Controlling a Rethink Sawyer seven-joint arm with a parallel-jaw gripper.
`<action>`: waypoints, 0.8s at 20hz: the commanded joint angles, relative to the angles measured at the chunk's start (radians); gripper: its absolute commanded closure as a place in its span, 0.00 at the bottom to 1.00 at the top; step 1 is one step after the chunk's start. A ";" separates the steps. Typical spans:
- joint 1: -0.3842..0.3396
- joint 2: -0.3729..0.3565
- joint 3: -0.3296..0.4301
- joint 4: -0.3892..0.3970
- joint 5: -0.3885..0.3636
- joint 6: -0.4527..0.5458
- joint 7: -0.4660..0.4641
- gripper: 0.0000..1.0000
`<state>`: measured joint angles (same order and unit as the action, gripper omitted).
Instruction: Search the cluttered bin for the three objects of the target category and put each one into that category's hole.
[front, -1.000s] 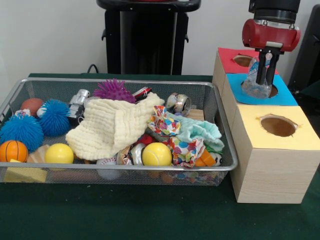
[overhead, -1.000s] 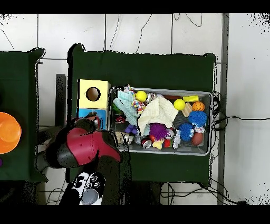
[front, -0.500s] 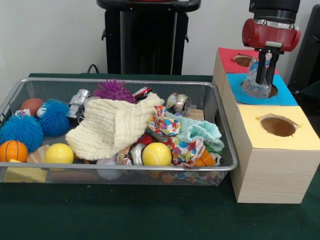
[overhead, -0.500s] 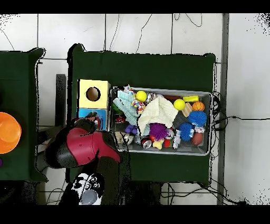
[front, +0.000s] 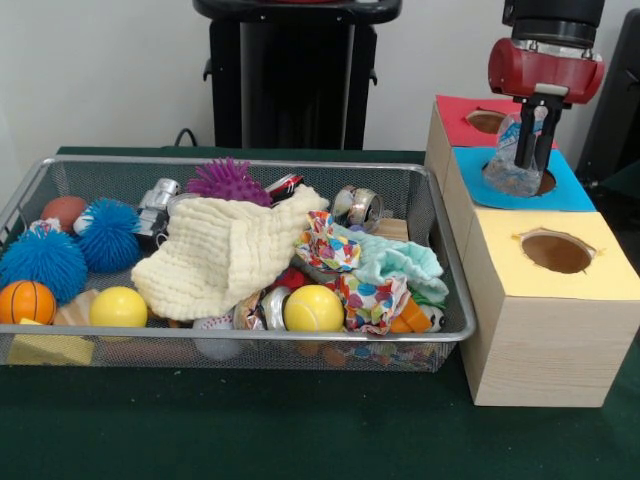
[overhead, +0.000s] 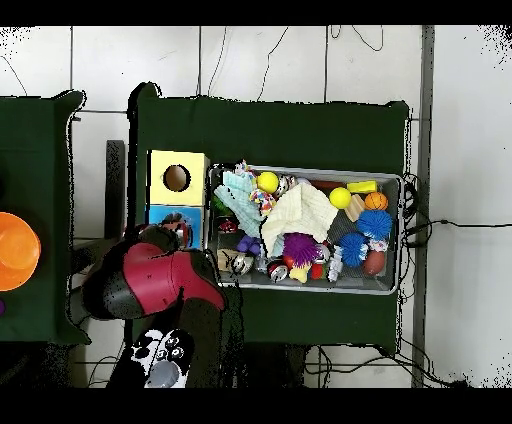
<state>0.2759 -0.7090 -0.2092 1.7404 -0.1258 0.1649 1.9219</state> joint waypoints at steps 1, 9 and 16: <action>-0.002 0.083 0.025 0.091 0.031 0.004 0.191 1.00; 0.004 0.086 0.022 0.079 0.044 0.019 0.186 1.00; 0.005 0.084 0.021 0.065 0.050 0.037 0.168 0.00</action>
<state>0.2913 -0.6641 -0.2101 1.7513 -0.1022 0.1651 1.9219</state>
